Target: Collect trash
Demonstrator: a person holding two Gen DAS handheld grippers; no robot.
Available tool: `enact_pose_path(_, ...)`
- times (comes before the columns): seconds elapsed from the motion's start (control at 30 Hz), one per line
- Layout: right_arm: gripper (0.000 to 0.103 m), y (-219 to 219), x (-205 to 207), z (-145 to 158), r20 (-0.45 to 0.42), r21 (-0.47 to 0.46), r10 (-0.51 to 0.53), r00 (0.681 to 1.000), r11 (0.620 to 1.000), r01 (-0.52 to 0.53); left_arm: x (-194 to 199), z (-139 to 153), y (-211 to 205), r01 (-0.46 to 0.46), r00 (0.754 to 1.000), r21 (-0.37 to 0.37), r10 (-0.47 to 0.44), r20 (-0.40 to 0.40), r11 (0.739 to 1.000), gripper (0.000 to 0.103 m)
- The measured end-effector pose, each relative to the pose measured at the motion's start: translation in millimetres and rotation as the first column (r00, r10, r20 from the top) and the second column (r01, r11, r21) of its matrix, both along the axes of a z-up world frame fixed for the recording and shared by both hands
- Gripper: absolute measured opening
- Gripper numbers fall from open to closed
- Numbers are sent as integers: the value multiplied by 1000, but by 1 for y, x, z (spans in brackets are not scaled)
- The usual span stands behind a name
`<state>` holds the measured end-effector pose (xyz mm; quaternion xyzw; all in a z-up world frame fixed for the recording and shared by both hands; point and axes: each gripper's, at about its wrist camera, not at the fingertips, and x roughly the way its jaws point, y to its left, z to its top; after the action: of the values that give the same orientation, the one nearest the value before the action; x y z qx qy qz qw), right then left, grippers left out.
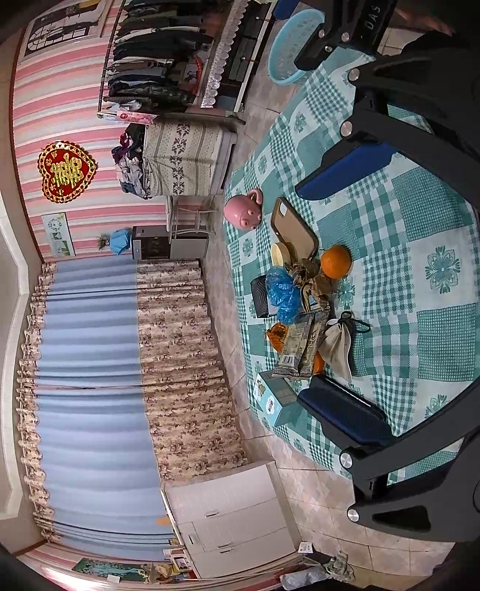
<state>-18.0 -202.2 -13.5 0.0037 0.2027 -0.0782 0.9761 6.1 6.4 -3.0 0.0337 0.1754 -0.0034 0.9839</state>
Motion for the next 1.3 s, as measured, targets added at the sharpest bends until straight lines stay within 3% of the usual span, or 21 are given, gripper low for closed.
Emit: enact_pose_path(1.3,99,-2,-2,2,6,-5,-9,1000,1000,9,-1,3,-1,7,1000,4,-7,2,1000,98)
